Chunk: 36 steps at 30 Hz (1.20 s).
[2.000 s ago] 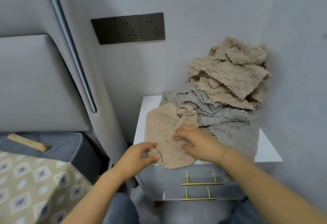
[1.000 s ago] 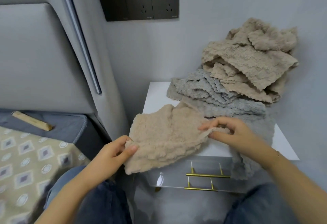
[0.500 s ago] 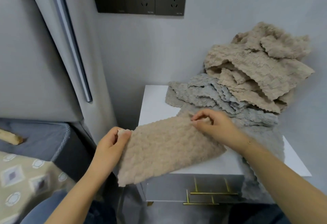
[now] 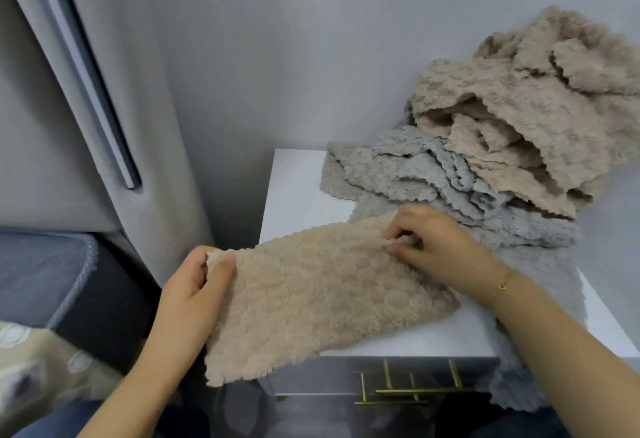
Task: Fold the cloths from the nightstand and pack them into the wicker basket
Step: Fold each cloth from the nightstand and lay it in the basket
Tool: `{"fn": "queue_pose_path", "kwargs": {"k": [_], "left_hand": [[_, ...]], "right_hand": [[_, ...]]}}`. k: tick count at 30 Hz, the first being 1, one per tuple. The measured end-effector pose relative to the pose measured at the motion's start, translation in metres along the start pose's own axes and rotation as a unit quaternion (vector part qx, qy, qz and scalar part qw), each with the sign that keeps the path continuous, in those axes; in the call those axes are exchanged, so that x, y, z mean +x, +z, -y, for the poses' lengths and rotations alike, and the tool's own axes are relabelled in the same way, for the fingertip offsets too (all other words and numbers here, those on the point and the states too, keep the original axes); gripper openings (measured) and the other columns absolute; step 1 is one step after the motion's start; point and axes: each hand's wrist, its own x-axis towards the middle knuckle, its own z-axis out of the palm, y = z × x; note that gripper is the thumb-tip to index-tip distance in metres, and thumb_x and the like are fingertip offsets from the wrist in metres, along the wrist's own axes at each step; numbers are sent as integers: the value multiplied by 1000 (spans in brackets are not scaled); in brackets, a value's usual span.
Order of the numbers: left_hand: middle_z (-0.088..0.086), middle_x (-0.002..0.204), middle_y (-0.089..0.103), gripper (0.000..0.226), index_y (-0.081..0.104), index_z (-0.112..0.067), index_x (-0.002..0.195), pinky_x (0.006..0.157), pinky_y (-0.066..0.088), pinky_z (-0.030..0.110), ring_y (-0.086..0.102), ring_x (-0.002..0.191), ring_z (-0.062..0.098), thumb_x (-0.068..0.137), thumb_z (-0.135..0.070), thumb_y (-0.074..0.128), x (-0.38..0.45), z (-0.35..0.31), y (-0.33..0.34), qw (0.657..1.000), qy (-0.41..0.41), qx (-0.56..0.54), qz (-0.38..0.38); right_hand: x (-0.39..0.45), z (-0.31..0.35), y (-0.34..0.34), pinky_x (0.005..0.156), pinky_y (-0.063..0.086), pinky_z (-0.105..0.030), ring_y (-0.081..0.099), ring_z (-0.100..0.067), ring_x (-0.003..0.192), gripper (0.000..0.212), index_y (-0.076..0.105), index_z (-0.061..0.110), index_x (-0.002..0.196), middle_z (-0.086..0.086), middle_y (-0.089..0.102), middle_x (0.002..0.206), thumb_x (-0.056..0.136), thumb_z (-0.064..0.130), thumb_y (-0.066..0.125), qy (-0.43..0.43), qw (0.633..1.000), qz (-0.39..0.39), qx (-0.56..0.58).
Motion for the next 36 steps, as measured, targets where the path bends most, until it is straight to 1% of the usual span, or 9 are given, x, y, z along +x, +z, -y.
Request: {"fn": "queue_pose_path", "kwargs": {"k": [6,9,14,19,23,27,31,34,36], "left_hand": [[10,82,59,24,58,-13,87,62,38,27,47,65,7,99,-31,48,2,4,-2,999,16,24,-34],[8,76,57,20,55,-15,87,56,38,19,46,58,-1,100,-28,47,2,4,4,997,28,49,-56],[-6,75,63,8,52,-21,96,56,42,20,58,66,0,100,-26,48,3,9,15,994,47,95,-38],[-2,97,66,16,58,-22,103,69,48,23,63,85,10,102,-28,43,19,19,23,994,-84,-14,67],[8,101,66,16,63,-18,98,78,52,35,64,89,21,99,-28,50,21,16,23,973,-172,-121,99],[-10,94,66,6,62,-24,98,77,52,29,63,91,11,96,-26,57,8,10,13,999,-21,-26,10],[-12,89,66,2,64,-26,92,72,49,17,62,83,5,92,-24,64,-11,-8,6,988,151,17,-2],[-10,85,69,2,68,-23,88,71,50,19,63,80,7,90,-25,67,-9,-21,13,986,160,4,35],[-12,83,68,3,69,-23,85,73,50,22,62,81,5,88,-23,70,1,-24,22,979,188,61,48]], "right_hand": [[8,12,-5,59,42,-22,55,-10,70,6,61,23,88,5,62,79,90,25,66,22,991,-81,102],[17,12,6,51,34,-20,50,-10,62,15,57,19,86,5,58,70,92,31,64,44,996,-74,-6],[29,9,27,62,36,-26,53,-18,77,17,56,13,85,1,55,83,91,27,65,42,989,-102,-103],[25,6,35,93,35,-28,46,-22,111,34,59,10,121,-5,58,118,97,34,56,40,988,-93,-116],[16,11,32,77,29,-24,44,-21,99,23,62,10,99,-3,58,98,95,33,59,32,987,-95,-129],[-8,21,10,63,33,-16,47,-4,76,15,60,19,84,9,57,79,89,32,67,50,996,-73,-11],[-45,24,-27,52,37,-14,48,-3,53,8,69,24,80,1,64,70,84,29,73,78,981,-49,173],[-61,4,-41,50,36,-15,50,-6,53,5,71,28,82,6,65,68,82,32,74,112,976,-81,168],[-64,-10,-42,61,44,-17,59,-4,71,10,69,31,91,11,67,83,83,33,74,120,985,-86,85]]}}
